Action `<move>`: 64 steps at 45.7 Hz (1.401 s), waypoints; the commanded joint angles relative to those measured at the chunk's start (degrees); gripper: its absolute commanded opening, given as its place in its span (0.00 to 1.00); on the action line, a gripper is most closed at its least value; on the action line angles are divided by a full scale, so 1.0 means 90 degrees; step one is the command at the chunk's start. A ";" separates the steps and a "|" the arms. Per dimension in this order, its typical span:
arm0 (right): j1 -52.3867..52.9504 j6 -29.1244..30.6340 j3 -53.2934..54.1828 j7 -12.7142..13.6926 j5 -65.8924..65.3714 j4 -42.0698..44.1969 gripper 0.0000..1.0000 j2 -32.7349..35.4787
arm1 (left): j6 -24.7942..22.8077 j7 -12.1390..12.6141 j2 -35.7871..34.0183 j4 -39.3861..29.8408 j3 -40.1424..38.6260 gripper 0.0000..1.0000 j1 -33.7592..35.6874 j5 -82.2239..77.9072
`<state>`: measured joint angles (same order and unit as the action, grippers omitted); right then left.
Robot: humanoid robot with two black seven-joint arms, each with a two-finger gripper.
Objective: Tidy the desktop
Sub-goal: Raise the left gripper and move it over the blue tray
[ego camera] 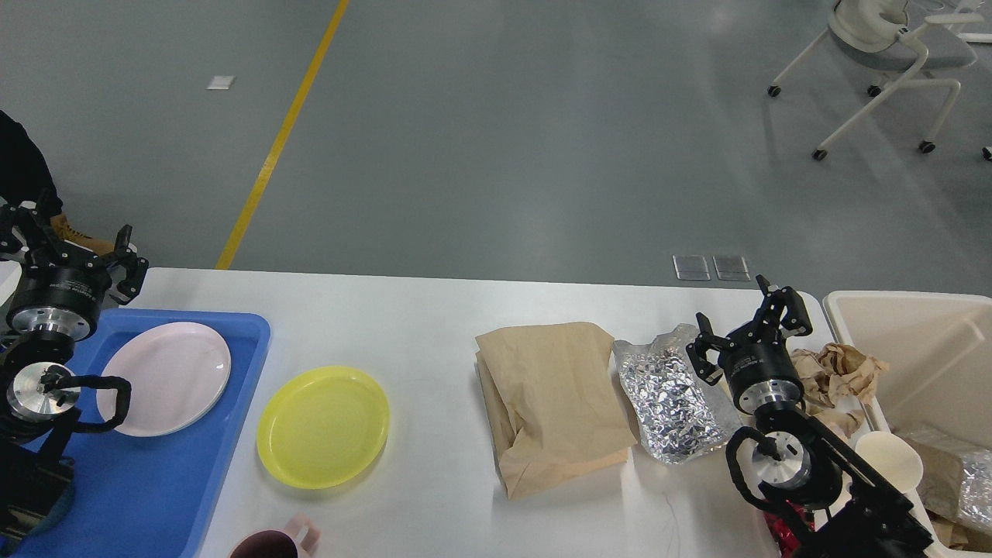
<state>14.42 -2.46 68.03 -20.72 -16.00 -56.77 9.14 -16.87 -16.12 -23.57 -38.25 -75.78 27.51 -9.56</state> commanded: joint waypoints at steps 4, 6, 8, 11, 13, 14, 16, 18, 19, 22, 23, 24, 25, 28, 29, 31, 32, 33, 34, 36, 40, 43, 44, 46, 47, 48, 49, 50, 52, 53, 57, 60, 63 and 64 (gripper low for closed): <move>-0.0001 0.0000 0.0000 -0.0002 0.0000 0.0009 1.00 0.0000 | 0.0009 0.0043 0.0041 -0.0008 0.0022 0.96 0.0059 0.0008; -0.0001 0.0000 0.0000 -0.0002 0.0000 0.0009 1.00 0.0000 | 0.0009 0.0053 0.0080 -0.0008 0.0022 0.96 0.0078 -0.0002; -0.0001 0.0000 0.0000 0.0008 0.0000 0.0009 1.00 0.0000 | -0.0001 0.0063 0.0100 -0.0008 0.0022 0.96 0.0088 -0.0002; -0.0001 0.0000 0.0000 -0.0002 0.0000 -0.0001 1.00 0.0000 | -0.0001 0.0043 0.0129 -0.0018 0.0022 0.96 0.0098 -0.0002; -0.0001 0.0000 0.0000 -0.0002 0.0000 -0.0001 1.00 0.0000 | -0.0001 0.0033 0.0129 -0.0018 0.0012 0.96 0.0108 -0.0002; -0.0001 0.0000 0.0000 -0.0002 0.0000 0.0009 1.00 0.0000 | -0.0001 0.0033 0.0129 -0.0018 0.0012 0.96 0.0108 -0.0002; -0.0001 0.0000 0.0000 -0.0002 0.0000 -0.0001 1.00 0.0000 | -0.0001 0.0033 0.0139 -0.0018 0.0012 0.96 0.0108 -0.0002; -0.0001 0.0000 0.0000 -0.0002 0.0000 0.0009 1.00 0.0000 | -0.0001 0.0033 0.0158 -0.0018 0.0002 0.96 0.0108 -0.0002; -0.0001 0.0000 0.0000 -0.0002 0.0000 0.0009 1.00 0.0000 | -0.0001 0.0033 0.0187 -0.0028 0.0002 0.96 0.0117 -0.0002; -0.0001 0.0000 0.0000 0.0008 0.0000 -0.0001 1.00 0.0000 | -0.0010 0.0053 0.0275 -0.0086 0.0012 0.96 0.0137 -0.0002; -0.0001 0.0000 0.0000 -0.0002 0.0000 -0.0001 1.00 0.0000 | -0.0011 0.0062 0.0305 -0.0135 0.0022 0.96 0.0147 -0.0002; -0.0001 0.0000 0.0000 -0.0002 0.0000 0.0009 1.00 0.0000 | -0.0011 0.0063 0.0324 -0.0184 0.0022 0.96 0.0166 -0.0002; -0.0001 0.0000 0.0000 0.0008 0.0000 0.0009 1.00 0.0000 | -0.0030 0.0063 0.0324 -0.0242 0.0032 0.96 0.0166 -0.0002; -0.0001 0.0000 0.0000 -0.0002 -0.0009 0.0009 1.00 0.0000 | -0.0195 0.0072 0.0324 -0.0398 0.0080 0.96 0.0147 -0.0002; -0.0001 0.0000 0.0000 -0.0002 0.0000 -0.0001 1.00 0.0000 | -0.0273 0.0072 0.0334 -0.0457 0.0129 0.96 0.0147 0.0008; -0.0001 0.0000 0.0000 -0.0002 0.0000 -0.0001 1.00 0.0000 | -0.0410 0.0063 0.0305 -0.0555 0.0294 0.96 0.0147 0.0037; -0.0001 0.0000 0.0000 -0.0002 0.0000 -0.0001 1.00 0.0000 | -0.0450 0.0063 0.0266 -0.0604 0.0392 0.96 0.0147 0.0057; -0.0001 0.0000 0.0000 -0.0002 0.0000 -0.0001 1.00 0.0000 | -0.0518 0.0024 0.0217 -0.0662 0.0480 0.96 0.0147 0.0066; -0.0001 0.0000 0.0000 -0.0002 0.0000 -0.0001 1.00 0.0000 | -0.0567 -0.0006 0.0169 -0.0730 0.0558 0.96 0.0147 0.0076; -0.0001 0.0000 0.0000 -0.0002 0.0000 -0.0001 1.00 -0.0010 | -0.0809 0.0014 -0.0161 -0.1061 0.0685 0.96 0.0127 0.0086; -0.0001 0.0000 0.0000 -0.0002 0.0000 0.0009 1.00 0.0000 | -0.1182 0.0062 -0.0748 -0.1249 0.0948 0.96 0.0059 0.0086; -0.0001 0.0000 0.0000 -0.0002 0.0000 -0.0001 1.00 0.0000 | -0.1338 0.0082 -0.1227 -0.1249 0.1504 0.96 0.0137 0.0086; -0.0001 0.0000 0.0000 -0.0002 0.0000 0.0009 1.00 0.0000 | -0.1358 0.0082 -0.1402 -0.1249 0.1700 0.96 0.0166 0.0086; -0.0001 0.0000 0.0000 -0.0002 0.0000 0.0009 1.00 0.0000 | -0.1378 0.0082 -0.1744 -0.1249 0.2139 0.96 0.0293 0.0086; -0.0001 0.0000 0.0000 -0.0002 0.0000 0.0009 1.00 0.0000 | -0.1407 0.0082 -0.1920 -0.1258 0.2402 0.96 0.0371 0.0086; -0.0001 0.0000 0.0000 -0.0002 0.0000 0.0009 1.00 0.0000 | -0.1475 0.0082 -0.2105 -0.1268 0.2714 0.96 0.0458 0.0076; -0.0001 0.0000 0.0000 -0.0002 0.0000 -0.0001 1.00 0.0000 | -0.1582 0.0072 -0.2272 -0.1278 0.3026 0.96 0.0546 0.0076; -0.0001 0.0000 0.0000 0.0008 0.0000 0.0009 1.00 0.0000 | -0.1709 0.0072 -0.2476 -0.1278 0.3358 0.96 0.0634 0.0076; -0.0001 0.0000 0.0000 0.0008 0.0000 -0.0001 1.00 0.0000 | -0.2128 0.0082 -0.2984 -0.1278 0.4227 0.96 0.0966 0.0067; -0.0001 0.0000 0.0000 -0.0002 0.0000 -0.0001 1.00 0.0000 | -0.2333 0.0082 -0.3180 -0.1278 0.4627 0.96 0.1112 0.0067; -0.0010 0.0000 0.0000 0.0008 0.0000 0.0009 1.00 0.0000 | -0.3095 0.0082 -0.3649 -0.1229 0.6239 0.96 0.1922 0.0057; -0.0001 0.0000 0.0000 -0.0002 0.0000 -0.0001 1.00 0.0000 | -0.3505 0.0082 -0.3719 -0.1219 0.7440 0.96 0.2615 0.0047; -0.0001 0.0000 0.0000 -0.0002 0.0000 0.0009 1.00 0.0000 | -0.3799 0.0092 -0.3709 -0.1219 0.8612 0.96 0.3279 -0.0040; -0.0001 0.0000 0.0000 -0.0002 0.0000 0.0009 1.00 0.0000 | -0.3916 0.0092 -0.3699 -0.1219 0.9012 0.96 0.3485 -0.0051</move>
<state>14.41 -2.46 68.03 -20.70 -16.00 -56.76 9.14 -46.82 -15.38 -56.38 -49.31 -12.55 48.97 -9.22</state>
